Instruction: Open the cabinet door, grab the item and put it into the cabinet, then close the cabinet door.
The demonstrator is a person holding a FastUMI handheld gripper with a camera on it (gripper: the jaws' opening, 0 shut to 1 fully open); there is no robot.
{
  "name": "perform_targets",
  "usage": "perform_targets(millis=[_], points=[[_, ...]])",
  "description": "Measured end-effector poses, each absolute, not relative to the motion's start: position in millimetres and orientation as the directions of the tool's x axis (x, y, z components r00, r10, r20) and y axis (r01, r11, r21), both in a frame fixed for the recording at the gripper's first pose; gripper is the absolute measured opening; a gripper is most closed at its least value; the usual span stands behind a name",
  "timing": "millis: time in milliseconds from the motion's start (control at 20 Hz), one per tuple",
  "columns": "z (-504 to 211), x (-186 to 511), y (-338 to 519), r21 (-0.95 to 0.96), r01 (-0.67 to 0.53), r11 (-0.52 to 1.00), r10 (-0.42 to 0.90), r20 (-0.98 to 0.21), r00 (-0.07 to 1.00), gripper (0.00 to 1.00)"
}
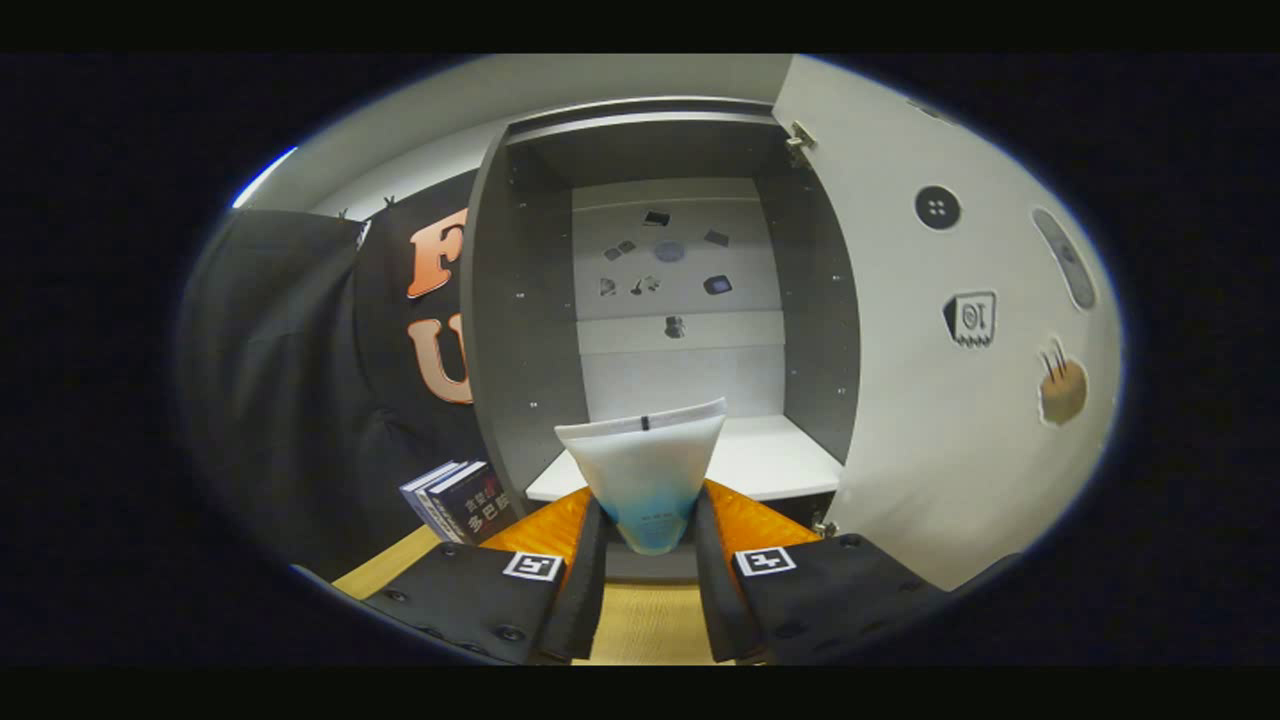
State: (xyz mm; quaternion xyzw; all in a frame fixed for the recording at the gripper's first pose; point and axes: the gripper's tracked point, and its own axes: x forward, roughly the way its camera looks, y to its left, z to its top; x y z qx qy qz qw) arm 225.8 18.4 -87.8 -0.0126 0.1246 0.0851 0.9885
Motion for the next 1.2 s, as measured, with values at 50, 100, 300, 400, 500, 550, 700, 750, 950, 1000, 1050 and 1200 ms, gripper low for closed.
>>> perform_targets(millis=[50,100,300,400,500,550,700,750,950,1000,1050,1200], points=[[-78,242,20,-0.021,-0.174,0.984,0.164,-0.238,0.957,0.49],[-69,259,19,-0.047,-0.17,0.984,0.155,-0.238,0.959,0.49],[-69,333,18,-0.111,-0.158,0.981,0.118,-0.303,0.946,0.49],[-86,363,17,-0.108,-0.155,0.982,0.106,-0.368,0.924,0.49],[-108,384,17,-0.084,-0.154,0.984,0.103,-0.432,0.896,0.49],[-121,392,18,-0.073,-0.156,0.985,0.105,-0.461,0.881,0.49],[-159,406,16,-0.038,-0.148,0.988,0.103,-0.547,0.831,0.49],[-166,409,15,-0.025,-0.143,0.989,0.105,-0.558,0.823,0.49],[-182,415,10,-0.026,-0.127,0.992,0.087,-0.589,0.803,0.49],[-186,416,10,-0.026,-0.128,0.991,0.087,-0.6,0.795,0.49],[-189,416,10,-0.025,-0.128,0.991,0.087,-0.606,0.791,0.49],[-199,417,10,-0.045,-0.136,0.99,0.08,-0.614,0.785,0.5]])
